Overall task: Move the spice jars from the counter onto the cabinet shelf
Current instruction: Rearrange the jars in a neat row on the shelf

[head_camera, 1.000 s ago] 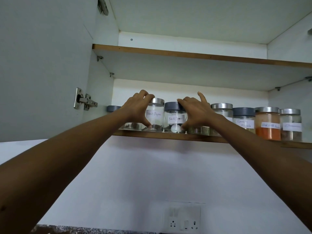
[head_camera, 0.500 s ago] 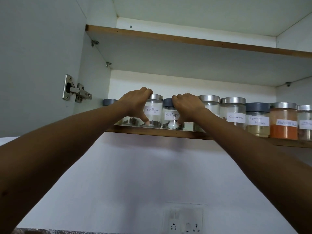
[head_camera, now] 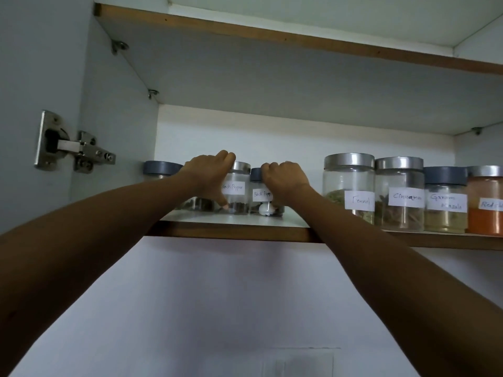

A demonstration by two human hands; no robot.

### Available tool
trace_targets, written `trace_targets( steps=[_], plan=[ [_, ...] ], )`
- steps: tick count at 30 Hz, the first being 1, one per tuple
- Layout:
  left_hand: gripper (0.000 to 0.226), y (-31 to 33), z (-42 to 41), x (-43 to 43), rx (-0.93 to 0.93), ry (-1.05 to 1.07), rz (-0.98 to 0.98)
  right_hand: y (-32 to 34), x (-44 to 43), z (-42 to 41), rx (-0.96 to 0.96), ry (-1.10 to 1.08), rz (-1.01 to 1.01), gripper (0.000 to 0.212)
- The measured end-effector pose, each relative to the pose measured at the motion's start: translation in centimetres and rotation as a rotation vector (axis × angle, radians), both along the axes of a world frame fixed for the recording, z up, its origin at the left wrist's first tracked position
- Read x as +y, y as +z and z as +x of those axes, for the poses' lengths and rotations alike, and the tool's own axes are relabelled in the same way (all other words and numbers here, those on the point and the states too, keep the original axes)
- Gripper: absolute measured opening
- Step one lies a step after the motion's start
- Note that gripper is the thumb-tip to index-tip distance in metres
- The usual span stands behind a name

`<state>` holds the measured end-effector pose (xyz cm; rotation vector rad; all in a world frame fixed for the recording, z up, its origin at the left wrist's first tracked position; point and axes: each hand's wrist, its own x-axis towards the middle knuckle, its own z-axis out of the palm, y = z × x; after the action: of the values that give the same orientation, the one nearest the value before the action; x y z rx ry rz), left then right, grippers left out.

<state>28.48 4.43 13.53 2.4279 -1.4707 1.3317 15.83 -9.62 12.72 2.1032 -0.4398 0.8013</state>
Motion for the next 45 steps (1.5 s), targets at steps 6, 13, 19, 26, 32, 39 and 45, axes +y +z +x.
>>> trace_targets(
  steps=[6,13,19,26,32,39,45],
  plan=[
    [0.093,0.1,1.6,-1.1,-0.038,0.031,0.017,1.0,-0.7,2.2,0.052,-0.039,0.009,0.048],
    [0.091,0.3,2.3,-1.9,-0.181,0.123,0.033,1.9,-0.8,2.6,0.103,-0.036,0.027,0.061],
    [0.087,-0.1,2.8,-2.1,-0.233,0.251,0.056,1.4,-1.2,2.7,0.056,-0.018,0.061,0.056],
    [0.095,-0.4,3.0,-2.4,-0.185,0.237,0.060,1.0,-1.6,3.2,0.016,-0.029,0.069,0.054],
    [0.094,-0.6,2.4,-2.3,-0.232,0.301,0.048,0.6,-1.5,3.1,-0.014,-0.022,0.117,0.056],
    [0.084,-0.8,2.6,-2.1,-0.274,0.245,-0.004,0.3,-1.8,2.9,-0.019,-0.012,0.114,0.055],
    [0.090,-0.7,2.5,-2.4,-0.352,0.266,-0.014,0.4,-1.9,3.0,0.006,-0.031,0.128,0.061]
  ],
)
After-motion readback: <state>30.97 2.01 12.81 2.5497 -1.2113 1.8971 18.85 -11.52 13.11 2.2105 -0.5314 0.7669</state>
